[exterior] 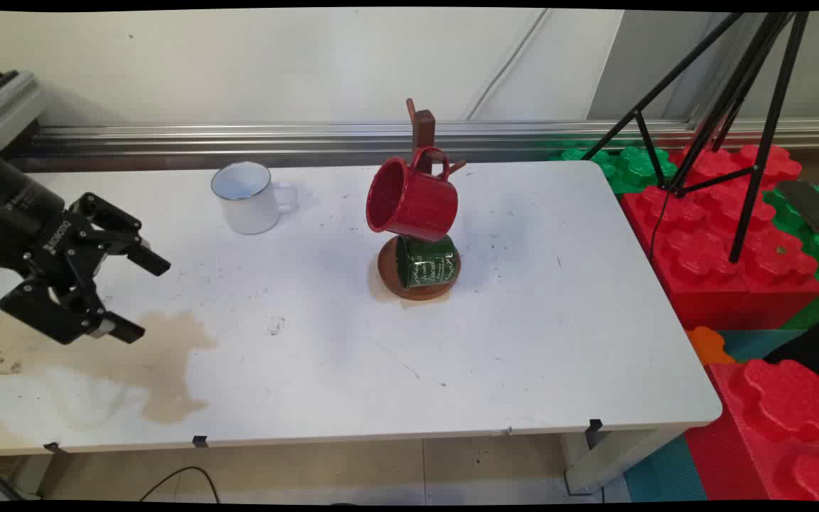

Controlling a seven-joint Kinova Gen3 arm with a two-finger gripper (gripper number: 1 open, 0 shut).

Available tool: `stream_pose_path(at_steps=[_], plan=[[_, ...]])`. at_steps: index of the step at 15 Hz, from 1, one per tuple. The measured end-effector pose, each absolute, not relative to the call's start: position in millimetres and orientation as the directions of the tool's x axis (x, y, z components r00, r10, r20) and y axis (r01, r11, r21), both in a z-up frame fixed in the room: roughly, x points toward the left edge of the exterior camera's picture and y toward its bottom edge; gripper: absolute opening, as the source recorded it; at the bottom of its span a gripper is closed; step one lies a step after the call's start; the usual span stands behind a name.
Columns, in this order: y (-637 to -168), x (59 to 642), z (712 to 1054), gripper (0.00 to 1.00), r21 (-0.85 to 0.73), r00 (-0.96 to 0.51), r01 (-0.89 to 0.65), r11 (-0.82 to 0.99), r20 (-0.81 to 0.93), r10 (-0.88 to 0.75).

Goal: Pick up the red mug from the rack

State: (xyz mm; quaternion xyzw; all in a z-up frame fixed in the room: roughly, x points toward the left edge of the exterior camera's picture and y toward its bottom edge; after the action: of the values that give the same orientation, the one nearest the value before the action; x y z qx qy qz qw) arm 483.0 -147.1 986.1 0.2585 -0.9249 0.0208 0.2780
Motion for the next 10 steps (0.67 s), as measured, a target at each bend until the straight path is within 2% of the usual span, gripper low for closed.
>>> stream_pose_path(at_steps=[10], plan=[[-159, 448, 1014, 1.0, 0.052, -0.628, -0.639, 0.767, 0.54, -0.56]])
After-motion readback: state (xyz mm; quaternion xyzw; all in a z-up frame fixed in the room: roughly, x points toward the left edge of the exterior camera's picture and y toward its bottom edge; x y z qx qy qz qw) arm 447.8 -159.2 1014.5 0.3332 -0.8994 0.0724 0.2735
